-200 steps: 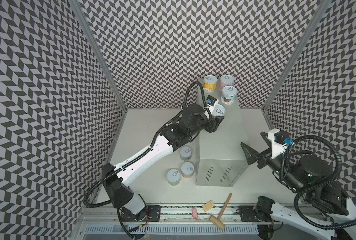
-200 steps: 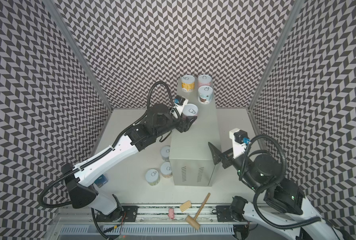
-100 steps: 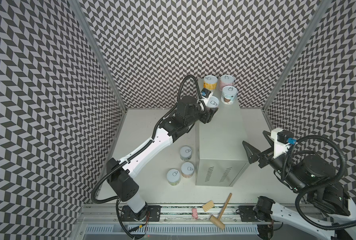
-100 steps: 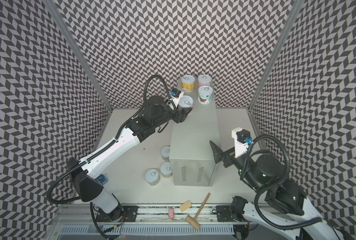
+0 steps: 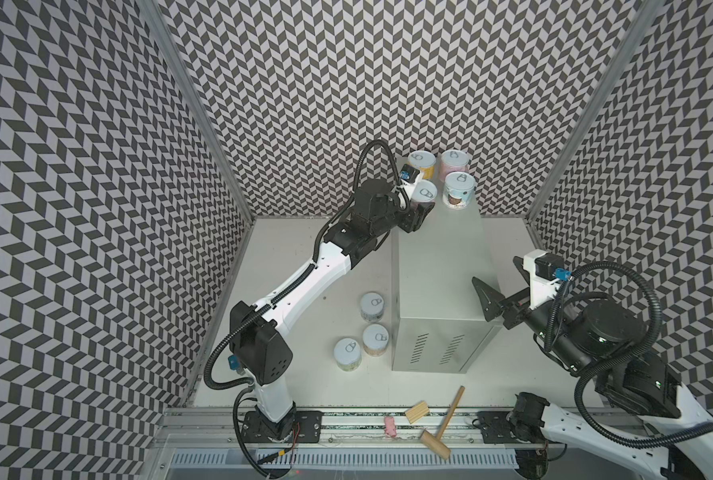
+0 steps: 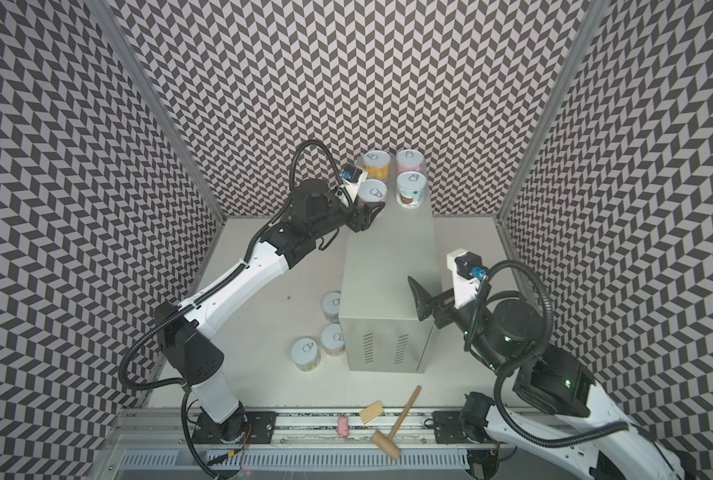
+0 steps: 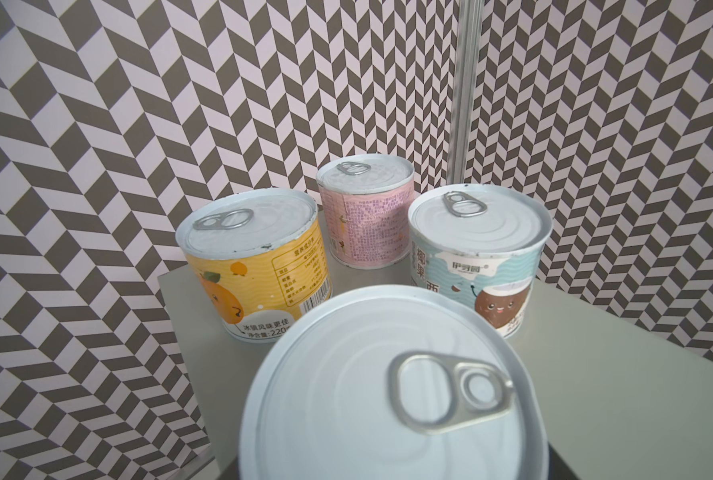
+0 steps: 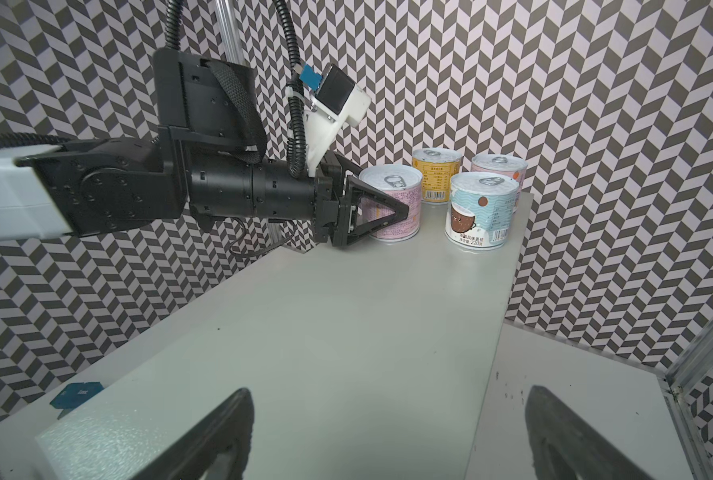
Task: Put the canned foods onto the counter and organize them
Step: 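Lower the pink can in front of the yellow and light-blue cans with the left gripper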
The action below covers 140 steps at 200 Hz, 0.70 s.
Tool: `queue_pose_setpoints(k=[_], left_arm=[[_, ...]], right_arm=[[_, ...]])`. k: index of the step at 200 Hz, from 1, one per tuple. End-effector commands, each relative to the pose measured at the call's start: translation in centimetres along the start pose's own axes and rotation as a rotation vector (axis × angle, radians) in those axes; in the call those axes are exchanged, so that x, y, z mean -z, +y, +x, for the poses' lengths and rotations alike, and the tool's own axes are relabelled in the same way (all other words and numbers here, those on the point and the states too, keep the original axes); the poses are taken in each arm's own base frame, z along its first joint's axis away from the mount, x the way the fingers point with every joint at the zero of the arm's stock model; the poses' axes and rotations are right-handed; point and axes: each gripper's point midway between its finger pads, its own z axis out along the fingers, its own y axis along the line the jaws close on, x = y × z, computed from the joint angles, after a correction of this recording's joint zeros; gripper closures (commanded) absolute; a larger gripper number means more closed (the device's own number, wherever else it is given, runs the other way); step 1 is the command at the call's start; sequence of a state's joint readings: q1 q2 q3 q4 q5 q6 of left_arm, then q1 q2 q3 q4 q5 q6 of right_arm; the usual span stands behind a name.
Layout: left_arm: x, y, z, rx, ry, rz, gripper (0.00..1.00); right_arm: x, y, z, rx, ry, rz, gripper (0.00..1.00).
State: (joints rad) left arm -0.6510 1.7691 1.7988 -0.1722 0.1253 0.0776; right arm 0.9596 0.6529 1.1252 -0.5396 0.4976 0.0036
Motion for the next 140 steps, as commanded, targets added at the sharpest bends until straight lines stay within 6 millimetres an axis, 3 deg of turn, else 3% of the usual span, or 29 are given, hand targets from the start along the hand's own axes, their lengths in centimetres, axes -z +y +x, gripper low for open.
queue_pose_setpoints(k=[1,95,140], left_arm=[[-1.2,0.2,2.7,-0.014,0.077,0.023,0.36],[-3.4,0.0,4.1,-0.008,0.120,0.058,0.33],[-3.2,0.2,4.3,-0.006,0.124,0.045,0.26]], right_arm=[[-0.5,0.5,-0.9,-0.019,-0.044,-0.011,0.01],[-0.2,0.3,-0.4,-0.028,-0.044,-0.011,0.01],[0.2,-0.1,-0.4,-0.033,-0.049,-0.004,0.01]])
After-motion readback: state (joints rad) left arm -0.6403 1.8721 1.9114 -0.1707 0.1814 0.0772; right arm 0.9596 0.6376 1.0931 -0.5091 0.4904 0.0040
